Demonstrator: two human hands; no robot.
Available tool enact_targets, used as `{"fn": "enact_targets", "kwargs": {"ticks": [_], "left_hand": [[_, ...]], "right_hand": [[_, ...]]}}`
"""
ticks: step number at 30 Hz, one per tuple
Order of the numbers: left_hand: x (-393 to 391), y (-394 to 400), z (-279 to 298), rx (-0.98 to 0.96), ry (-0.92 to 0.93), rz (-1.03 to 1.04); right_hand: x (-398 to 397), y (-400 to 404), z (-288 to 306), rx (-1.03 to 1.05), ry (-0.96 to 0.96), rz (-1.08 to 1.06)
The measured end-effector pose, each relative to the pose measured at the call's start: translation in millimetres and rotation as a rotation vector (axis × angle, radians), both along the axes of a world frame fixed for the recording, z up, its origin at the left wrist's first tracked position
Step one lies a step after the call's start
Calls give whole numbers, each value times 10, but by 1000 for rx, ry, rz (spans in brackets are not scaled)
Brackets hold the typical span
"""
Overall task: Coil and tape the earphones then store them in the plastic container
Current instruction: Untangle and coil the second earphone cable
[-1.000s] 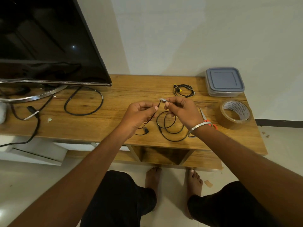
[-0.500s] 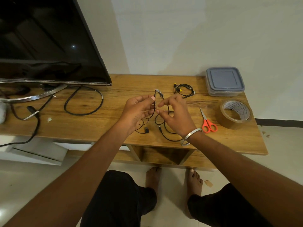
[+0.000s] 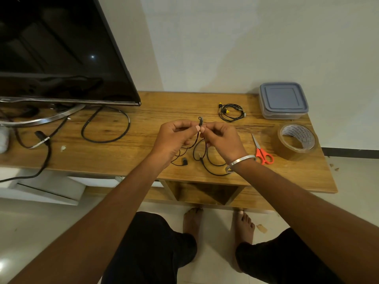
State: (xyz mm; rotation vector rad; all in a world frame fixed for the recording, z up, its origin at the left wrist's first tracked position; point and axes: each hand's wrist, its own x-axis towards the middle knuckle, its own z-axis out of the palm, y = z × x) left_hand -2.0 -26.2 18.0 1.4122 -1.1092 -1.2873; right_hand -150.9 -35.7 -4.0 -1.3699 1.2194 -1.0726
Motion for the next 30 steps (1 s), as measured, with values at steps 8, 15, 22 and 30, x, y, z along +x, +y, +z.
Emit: {"fn": "enact_targets", "kwargs": {"ticks": [8,15,22,30], "left_hand": [[25,-14,-14,70,80,-36],[37,-20,-6,61,29,-2],[-5,-30,-7,81,85,-34],[111,-106,58,-146,-413,-93]], "right_hand": [[-6,40,-8,19,-52,48],[-21,11,10,94,-100,-73],[34,23,48,183,-251,-82],[46,6,134,243,-472,-121]]}}
